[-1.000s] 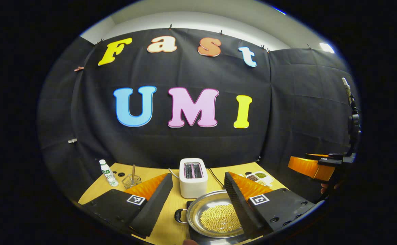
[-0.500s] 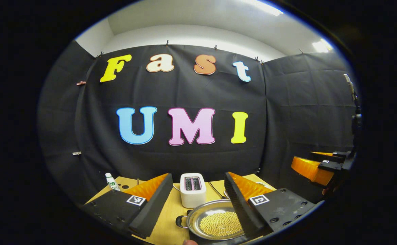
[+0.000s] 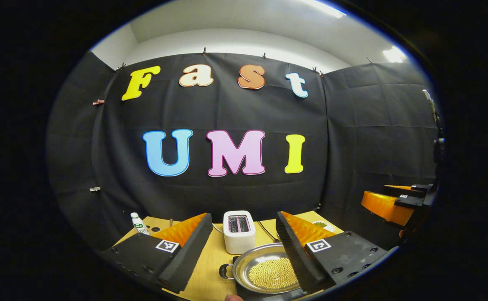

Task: First push the handle of the pot to place it horizontally, then grasp the pot with both hands and set it on the induction cooktop.

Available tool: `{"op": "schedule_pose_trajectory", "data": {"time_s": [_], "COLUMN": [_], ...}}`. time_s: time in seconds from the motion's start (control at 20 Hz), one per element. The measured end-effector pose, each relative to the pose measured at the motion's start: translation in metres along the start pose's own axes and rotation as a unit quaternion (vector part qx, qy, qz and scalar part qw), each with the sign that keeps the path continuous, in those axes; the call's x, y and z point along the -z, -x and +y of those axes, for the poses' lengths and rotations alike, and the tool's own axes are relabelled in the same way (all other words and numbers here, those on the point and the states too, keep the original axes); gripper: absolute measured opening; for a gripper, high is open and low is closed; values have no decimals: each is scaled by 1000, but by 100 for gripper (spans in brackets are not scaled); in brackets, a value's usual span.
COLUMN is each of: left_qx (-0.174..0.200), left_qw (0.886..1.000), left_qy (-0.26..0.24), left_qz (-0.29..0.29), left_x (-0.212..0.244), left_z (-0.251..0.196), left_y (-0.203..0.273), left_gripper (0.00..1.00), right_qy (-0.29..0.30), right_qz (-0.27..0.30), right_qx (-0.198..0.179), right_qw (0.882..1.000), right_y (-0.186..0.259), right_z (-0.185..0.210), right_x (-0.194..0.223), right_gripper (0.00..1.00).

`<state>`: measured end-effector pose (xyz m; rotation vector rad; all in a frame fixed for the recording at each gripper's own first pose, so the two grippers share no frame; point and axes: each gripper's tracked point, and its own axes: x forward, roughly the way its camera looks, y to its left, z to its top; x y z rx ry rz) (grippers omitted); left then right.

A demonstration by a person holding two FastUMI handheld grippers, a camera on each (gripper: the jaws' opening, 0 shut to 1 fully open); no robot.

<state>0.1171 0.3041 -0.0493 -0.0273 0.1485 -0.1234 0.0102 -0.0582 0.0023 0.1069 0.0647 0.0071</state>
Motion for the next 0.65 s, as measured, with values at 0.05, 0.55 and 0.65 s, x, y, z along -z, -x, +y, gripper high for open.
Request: {"op": "schedule_pose_trajectory", "data": {"time_s": [0.05, 0.55, 0.65], "left_qx": [0, -2, -3], "left_qw": [1000, 1000, 1000], "left_qy": [-1, 6, 6], "left_qz": [1, 9, 11], "left_x": [2, 5, 6], "left_z": [-1, -2, -2], "left_y": [1, 3, 3], "left_gripper": [95, 95, 95], "right_qy": [0, 2, -2], "right_qz": [1, 6, 4], "right_qx": [2, 2, 3], "right_qw": [1000, 1000, 1000], "right_y": [0, 2, 2], "right_z": [-1, -5, -5], "right_x": [1, 6, 6], "right_gripper": [98, 98, 98]}}
